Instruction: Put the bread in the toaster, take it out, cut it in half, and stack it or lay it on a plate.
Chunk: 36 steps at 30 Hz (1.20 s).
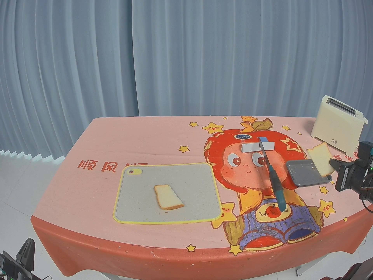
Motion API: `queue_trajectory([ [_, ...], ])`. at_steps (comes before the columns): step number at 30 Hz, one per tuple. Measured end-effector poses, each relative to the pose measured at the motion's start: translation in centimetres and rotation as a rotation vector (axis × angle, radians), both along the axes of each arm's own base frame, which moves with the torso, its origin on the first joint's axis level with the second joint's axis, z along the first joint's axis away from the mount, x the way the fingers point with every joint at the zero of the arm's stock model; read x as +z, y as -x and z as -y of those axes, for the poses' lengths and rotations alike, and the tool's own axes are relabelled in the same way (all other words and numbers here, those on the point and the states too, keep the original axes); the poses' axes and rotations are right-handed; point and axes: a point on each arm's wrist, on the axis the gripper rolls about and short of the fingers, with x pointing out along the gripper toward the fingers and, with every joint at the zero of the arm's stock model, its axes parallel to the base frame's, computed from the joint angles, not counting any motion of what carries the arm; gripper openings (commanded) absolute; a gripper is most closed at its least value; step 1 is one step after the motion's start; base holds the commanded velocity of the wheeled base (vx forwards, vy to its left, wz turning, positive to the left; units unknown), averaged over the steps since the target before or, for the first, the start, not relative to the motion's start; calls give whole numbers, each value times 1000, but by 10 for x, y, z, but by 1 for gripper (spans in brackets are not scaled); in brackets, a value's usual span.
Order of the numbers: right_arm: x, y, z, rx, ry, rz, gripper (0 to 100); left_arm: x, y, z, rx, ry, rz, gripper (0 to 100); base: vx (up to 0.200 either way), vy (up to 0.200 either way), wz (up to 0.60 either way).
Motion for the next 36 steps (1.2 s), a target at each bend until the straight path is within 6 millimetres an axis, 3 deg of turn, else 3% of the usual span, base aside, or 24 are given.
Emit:
queue_trajectory([
  [36,-7,-9,7,-54,-34,-33,0,0,0,0,0,0,0,0,0,0,0],
])
